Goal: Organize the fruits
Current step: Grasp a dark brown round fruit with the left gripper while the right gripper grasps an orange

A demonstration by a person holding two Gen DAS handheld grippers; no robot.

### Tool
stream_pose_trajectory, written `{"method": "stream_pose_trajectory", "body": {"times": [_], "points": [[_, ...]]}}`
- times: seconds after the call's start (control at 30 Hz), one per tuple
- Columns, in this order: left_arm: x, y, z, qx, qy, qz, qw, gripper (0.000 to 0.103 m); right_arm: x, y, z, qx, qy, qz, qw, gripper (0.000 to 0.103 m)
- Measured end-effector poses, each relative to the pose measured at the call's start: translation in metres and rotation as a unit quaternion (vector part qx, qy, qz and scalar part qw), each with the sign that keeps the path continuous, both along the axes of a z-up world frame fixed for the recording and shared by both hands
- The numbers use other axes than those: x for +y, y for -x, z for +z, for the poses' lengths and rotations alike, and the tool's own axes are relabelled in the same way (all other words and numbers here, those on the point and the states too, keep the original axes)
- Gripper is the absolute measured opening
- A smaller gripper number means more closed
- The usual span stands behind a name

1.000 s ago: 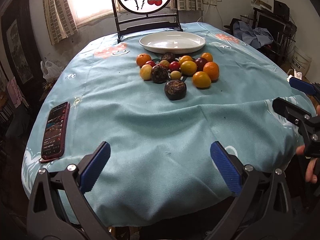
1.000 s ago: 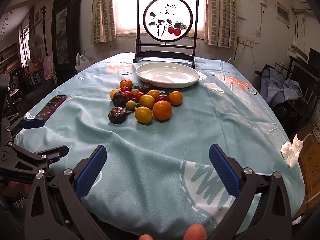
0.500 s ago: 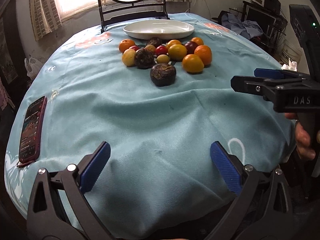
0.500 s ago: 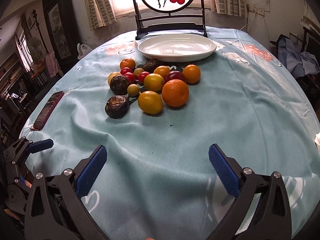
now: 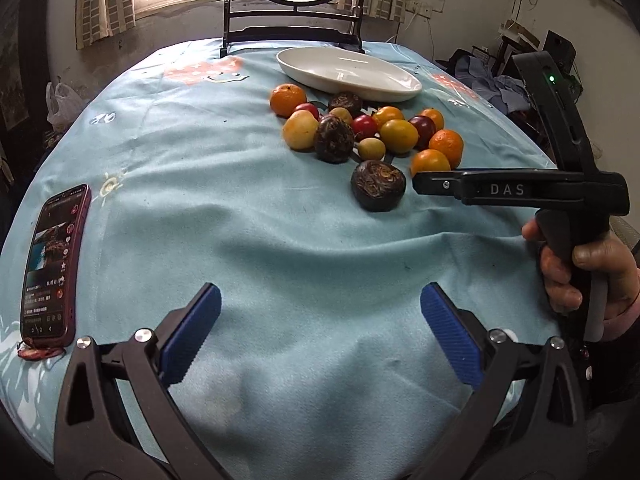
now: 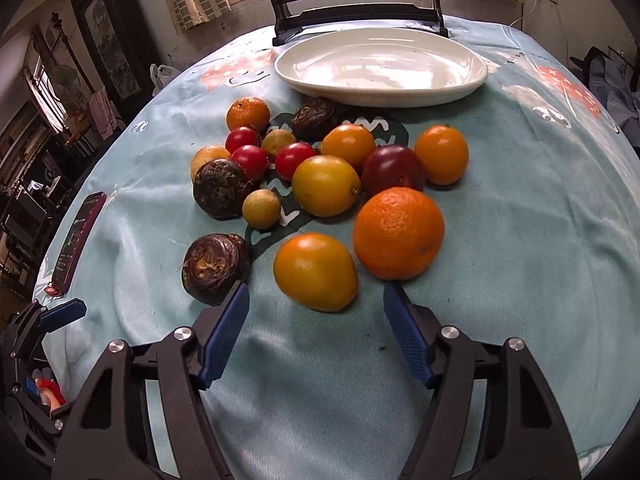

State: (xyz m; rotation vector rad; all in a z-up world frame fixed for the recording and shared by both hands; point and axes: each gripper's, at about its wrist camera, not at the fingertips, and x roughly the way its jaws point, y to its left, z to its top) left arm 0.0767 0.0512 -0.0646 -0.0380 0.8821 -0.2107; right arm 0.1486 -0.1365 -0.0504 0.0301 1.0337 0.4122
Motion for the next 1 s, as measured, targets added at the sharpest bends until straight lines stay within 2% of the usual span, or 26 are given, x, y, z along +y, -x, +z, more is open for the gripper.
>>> {"method": "stream_pose_trajectory", "body": {"times": [0.03,0.17,0.23,0.33,0.4,0.47,0.57,0.8,1.0], "points": [[0.002,-0.002,0.001,-0.003,-0.001,0.0,1.0,0.101,0.001,-0.002,0.0,-0.002,0.003,0.0,1.0,0.067],[0.003,-0.013,0.003,-0.005,-0.006,0.005,1.0,0.101,0.005,-0.004,0.0,-0.022,0.034,0.005,0.999,0.049],[0.002,-0.021,0.001,0.003,-0.006,0.004,1.0,0.101,0.003,-0.004,0.001,-0.024,0.023,0.017,0.999,0.041],[-0.003,-0.032,0.001,0.007,-0.011,-0.002,0.9999,0.099,-0.011,-0.001,0.003,-0.03,-0.01,0.011,0.999,0.041],[-0.01,-0.041,0.003,0.009,-0.008,-0.014,0.9998,0.096,-0.026,0.002,0.003,-0.027,-0.052,0.002,0.998,0.041],[-0.02,-0.053,0.002,0.014,-0.005,-0.03,0.9994,0.083,-0.038,0.003,0.006,-0.033,-0.079,-0.011,0.996,0.041],[-0.038,-0.072,-0.003,0.03,-0.005,-0.05,0.9983,0.069,-0.046,0.003,0.005,-0.03,-0.091,-0.027,0.995,0.041],[-0.066,-0.096,-0.013,0.047,-0.02,-0.069,0.9963,0.068,-0.05,0.003,0.004,-0.027,-0.106,-0.024,0.994,0.041],[-0.074,-0.1,-0.017,0.045,-0.048,-0.06,0.996,0.053,-0.052,0.003,0.004,-0.024,-0.116,-0.022,0.993,0.041]]}}
